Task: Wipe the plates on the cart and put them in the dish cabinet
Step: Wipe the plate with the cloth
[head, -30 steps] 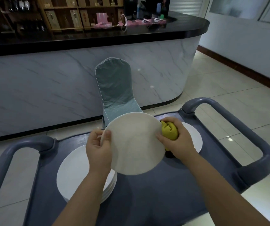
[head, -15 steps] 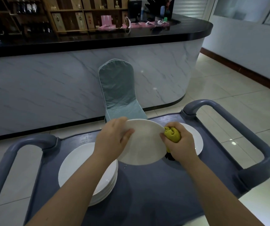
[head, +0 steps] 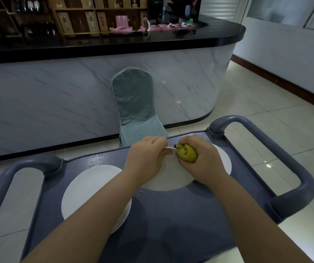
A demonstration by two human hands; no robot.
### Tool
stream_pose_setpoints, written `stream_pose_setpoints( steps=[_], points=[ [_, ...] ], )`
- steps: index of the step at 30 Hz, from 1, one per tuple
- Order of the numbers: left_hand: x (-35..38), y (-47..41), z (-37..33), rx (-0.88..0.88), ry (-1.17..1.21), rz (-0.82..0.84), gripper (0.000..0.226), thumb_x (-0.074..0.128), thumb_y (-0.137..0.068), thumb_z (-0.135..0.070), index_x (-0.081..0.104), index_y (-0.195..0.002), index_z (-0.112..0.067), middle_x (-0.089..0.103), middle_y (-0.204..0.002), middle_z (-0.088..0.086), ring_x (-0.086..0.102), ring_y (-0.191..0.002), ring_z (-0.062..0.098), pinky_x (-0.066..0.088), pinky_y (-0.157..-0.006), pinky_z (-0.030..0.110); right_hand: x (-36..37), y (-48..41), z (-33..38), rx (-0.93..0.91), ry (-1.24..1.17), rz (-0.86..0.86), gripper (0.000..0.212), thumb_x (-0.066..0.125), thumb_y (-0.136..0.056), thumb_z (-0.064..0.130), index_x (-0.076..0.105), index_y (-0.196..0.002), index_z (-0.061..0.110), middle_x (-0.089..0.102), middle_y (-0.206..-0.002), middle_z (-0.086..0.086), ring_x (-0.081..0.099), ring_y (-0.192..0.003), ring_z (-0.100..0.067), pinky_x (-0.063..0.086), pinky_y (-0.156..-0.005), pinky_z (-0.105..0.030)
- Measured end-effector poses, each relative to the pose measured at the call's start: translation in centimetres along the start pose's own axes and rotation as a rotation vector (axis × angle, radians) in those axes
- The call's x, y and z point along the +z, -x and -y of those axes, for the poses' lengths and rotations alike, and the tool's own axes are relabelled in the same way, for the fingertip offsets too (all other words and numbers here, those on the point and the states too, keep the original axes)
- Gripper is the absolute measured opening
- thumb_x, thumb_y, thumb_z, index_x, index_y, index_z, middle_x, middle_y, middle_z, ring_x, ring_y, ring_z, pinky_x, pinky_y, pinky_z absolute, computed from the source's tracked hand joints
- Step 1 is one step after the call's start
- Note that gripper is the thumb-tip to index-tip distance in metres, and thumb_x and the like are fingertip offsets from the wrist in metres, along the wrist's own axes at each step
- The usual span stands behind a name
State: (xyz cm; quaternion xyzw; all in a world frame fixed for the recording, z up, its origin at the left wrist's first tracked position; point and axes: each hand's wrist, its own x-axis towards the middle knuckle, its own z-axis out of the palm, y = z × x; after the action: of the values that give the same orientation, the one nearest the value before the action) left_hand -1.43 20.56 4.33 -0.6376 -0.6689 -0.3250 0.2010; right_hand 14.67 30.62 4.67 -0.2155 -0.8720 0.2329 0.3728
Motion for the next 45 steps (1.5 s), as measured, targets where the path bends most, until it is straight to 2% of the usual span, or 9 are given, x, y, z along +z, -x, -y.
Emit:
stream_pose_setpoints(
  steps=[3,7,9,13,19,24,31,37,45],
  points=[
    [-0.3,0.4,0.4,-0.247,0.14,-0.042,0.023,0.053,-0.091,-0.03,0.052,-0.071,-0.017,0.046,-0.065,-0.011,0.041,-0.063,0.01,0.031,-0.051,0.028,-0.8,-0.2,-0.3,0.033,-0.076,0.024,0.03,0.074,-0.074,0.027,0.064,-0.102,0.025,0.061,-0.097,0.013,0.056,-0.089,-0.003,0.042,-0.079,-0.01],
    [-0.6,2.5,1.4,-0.733,0.55,-0.245,0.027,0.059,-0.094,-0.02,0.048,-0.07,-0.017,0.048,-0.065,0.0,0.044,-0.06,0.006,0.032,-0.056,0.022,-1.4,0.9,-2.0,0.179,-0.137,0.028,0.038,0.079,-0.071,0.034,0.057,-0.102,0.041,0.06,-0.101,0.02,0.056,-0.095,0.002,0.039,-0.077,-0.003],
    [-0.3,3.3,1.1,-0.665,0.473,-0.232,0.024,0.057,-0.093,-0.021,0.05,-0.07,-0.021,0.051,-0.066,-0.004,0.046,-0.063,0.006,0.032,-0.057,0.018,-0.8,0.8,-1.8,0.136,-0.066,0.067,0.039,0.081,-0.072,0.032,0.061,-0.105,0.034,0.059,-0.101,0.017,0.054,-0.093,0.001,0.04,-0.078,-0.007],
    [1.7,4.6,-0.2,-0.273,0.127,-0.075,0.019,0.051,-0.085,-0.023,0.064,-0.075,-0.014,0.063,-0.074,-0.003,0.048,-0.072,0.013,0.034,-0.058,0.02,2.4,-0.3,0.6,-0.226,0.229,0.182,0.046,0.076,-0.072,0.038,0.063,-0.112,0.022,0.061,-0.105,0.001,0.057,-0.089,-0.019,0.045,-0.076,-0.031],
    [-0.5,5.6,1.8,-0.784,0.394,-0.314,0.011,0.056,-0.086,-0.031,0.057,-0.075,-0.027,0.06,-0.073,-0.008,0.054,-0.07,0.01,0.038,-0.061,0.02,1.9,0.5,-2.2,-0.128,0.251,0.083,0.05,0.067,-0.076,0.052,0.058,-0.116,0.024,0.059,-0.118,0.001,0.057,-0.097,-0.025,0.048,-0.082,-0.042],
    [0.1,5.5,0.8,-0.324,0.063,-0.175,0.021,0.053,-0.086,-0.026,0.066,-0.074,-0.014,0.065,-0.074,-0.004,0.05,-0.073,0.012,0.032,-0.059,0.019,3.4,-0.2,0.6,-0.317,0.232,0.141,0.05,0.073,-0.078,0.048,0.062,-0.117,0.02,0.059,-0.118,-0.001,0.056,-0.098,-0.024,0.043,-0.084,-0.039],
    [-3.1,4.5,2.3,-0.715,0.375,-0.434,0.018,0.057,-0.088,-0.024,0.055,-0.071,-0.03,0.06,-0.071,-0.016,0.053,-0.067,0.003,0.036,-0.06,0.013,1.9,0.8,-2.8,-0.067,-0.09,0.1,0.047,0.078,-0.078,0.045,0.056,-0.117,0.028,0.056,-0.114,0.008,0.054,-0.103,-0.013,0.048,-0.088,-0.039],
    [-1.6,3.4,1.3,-0.324,0.088,-0.245,0.023,0.054,-0.086,-0.027,0.067,-0.073,-0.014,0.064,-0.071,-0.005,0.049,-0.07,0.01,0.029,-0.06,0.015,2.7,-0.6,0.4,-0.149,-0.071,0.038,0.039,0.08,-0.078,0.031,0.065,-0.11,0.014,0.062,-0.106,0.002,0.058,-0.094,-0.014,0.051,-0.081,-0.029],
    [-0.8,3.7,1.6,-0.154,0.085,-0.203,0.022,0.055,-0.088,-0.022,0.069,-0.076,-0.01,0.066,-0.073,-0.001,0.049,-0.072,0.011,0.032,-0.061,0.016,3.1,0.9,-0.9,-0.122,-0.03,-0.019,0.019,0.074,-0.082,0.019,0.067,-0.098,0.011,0.063,-0.096,0.0,0.057,-0.083,-0.013,0.049,-0.074,-0.025]
  ],
)
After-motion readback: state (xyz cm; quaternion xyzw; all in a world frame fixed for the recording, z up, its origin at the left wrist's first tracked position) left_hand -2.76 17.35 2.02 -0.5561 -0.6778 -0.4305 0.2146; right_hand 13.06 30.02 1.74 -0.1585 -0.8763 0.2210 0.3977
